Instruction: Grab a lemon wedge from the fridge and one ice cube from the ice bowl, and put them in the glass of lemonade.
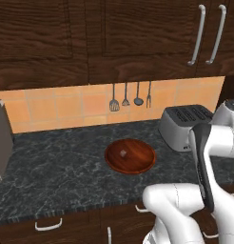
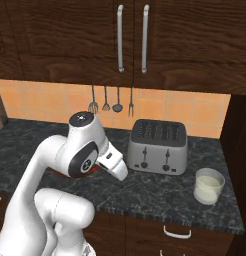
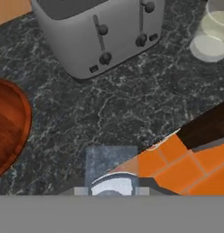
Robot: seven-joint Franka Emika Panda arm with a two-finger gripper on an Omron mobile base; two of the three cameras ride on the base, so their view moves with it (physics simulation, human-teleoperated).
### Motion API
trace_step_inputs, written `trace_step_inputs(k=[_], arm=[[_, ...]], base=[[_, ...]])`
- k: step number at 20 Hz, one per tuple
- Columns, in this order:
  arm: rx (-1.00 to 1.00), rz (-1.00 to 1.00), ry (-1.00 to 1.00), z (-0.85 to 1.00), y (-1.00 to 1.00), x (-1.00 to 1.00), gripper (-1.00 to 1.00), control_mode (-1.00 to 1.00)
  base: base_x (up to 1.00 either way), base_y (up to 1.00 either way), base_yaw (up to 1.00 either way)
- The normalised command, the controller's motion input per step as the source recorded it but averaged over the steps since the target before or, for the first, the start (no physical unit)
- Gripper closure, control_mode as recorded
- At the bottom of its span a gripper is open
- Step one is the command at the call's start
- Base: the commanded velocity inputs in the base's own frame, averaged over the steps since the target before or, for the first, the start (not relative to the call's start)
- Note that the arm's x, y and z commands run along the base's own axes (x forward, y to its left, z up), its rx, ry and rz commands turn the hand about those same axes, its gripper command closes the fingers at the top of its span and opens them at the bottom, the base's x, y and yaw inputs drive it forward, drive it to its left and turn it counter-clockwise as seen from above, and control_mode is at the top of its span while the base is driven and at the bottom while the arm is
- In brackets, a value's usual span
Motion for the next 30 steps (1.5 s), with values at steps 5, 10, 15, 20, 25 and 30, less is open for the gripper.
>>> trace_step_inputs(k=[5,10,15,20,25,30], arm=[[0.00,-0.41,0.00,0.31,-1.00,-0.03,1.00,-1.00],[0.00,-0.37,0.00,0.21,-1.00,0.00,1.00,-1.00],[0.00,-0.33,-0.01,0.00,-1.00,0.00,1.00,-1.00],[0.03,-0.04,0.00,-0.07,-0.73,0.06,1.00,-1.00],[0.00,0.03,0.00,-0.23,-0.47,0.18,1.00,-1.00],[0.00,0.00,0.00,-0.15,-0.12,0.06,1.00,-1.00]], base=[[0.00,0.00,0.00],[0.00,0.00,0.00],[0.00,0.00,0.00],[0.00,0.00,0.00],[0.00,0.00,0.00],[0.00,0.00,0.00]])
